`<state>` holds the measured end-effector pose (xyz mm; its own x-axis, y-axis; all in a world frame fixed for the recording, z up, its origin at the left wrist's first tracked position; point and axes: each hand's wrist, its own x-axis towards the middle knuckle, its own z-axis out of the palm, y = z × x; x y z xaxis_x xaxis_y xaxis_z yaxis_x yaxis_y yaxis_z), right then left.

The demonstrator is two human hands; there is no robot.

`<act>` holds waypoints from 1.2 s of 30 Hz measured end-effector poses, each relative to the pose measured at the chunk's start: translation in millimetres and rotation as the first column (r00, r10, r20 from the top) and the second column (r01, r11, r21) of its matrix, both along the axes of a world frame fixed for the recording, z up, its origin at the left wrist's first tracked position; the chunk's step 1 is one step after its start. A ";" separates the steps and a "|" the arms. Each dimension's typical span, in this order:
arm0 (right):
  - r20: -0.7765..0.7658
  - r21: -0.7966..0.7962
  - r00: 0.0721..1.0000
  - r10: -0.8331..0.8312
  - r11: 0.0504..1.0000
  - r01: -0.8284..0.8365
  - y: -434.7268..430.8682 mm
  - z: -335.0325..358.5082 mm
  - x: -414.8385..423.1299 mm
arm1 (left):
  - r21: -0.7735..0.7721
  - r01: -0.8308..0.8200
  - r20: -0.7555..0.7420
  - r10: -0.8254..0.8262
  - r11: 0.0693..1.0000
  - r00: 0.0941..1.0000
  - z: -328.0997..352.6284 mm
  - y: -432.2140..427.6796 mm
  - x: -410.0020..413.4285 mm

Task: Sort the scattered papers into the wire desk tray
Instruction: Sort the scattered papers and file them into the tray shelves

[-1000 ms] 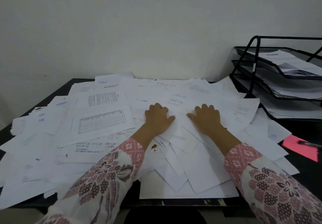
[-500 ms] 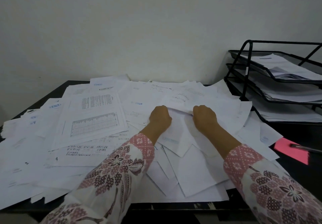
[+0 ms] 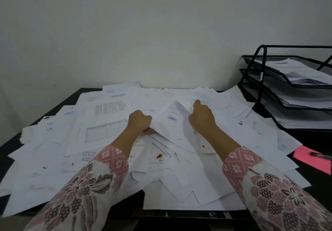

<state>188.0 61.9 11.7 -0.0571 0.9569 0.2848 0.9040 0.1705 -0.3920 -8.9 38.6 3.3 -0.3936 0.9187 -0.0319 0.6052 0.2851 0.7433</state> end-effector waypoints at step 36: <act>-0.596 -0.406 0.757 -0.267 0.914 0.003 10.1 7.0 21.2 | 0.108 0.114 0.464 -0.151 0.988 0.873 0.3 -9.7 -8.4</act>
<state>209.1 72.0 18.7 0.1454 0.9769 -0.1567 0.4291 -0.2050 -0.8797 -17.2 28.8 3.7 -0.2239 0.9682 -0.1117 0.2081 0.1595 0.9650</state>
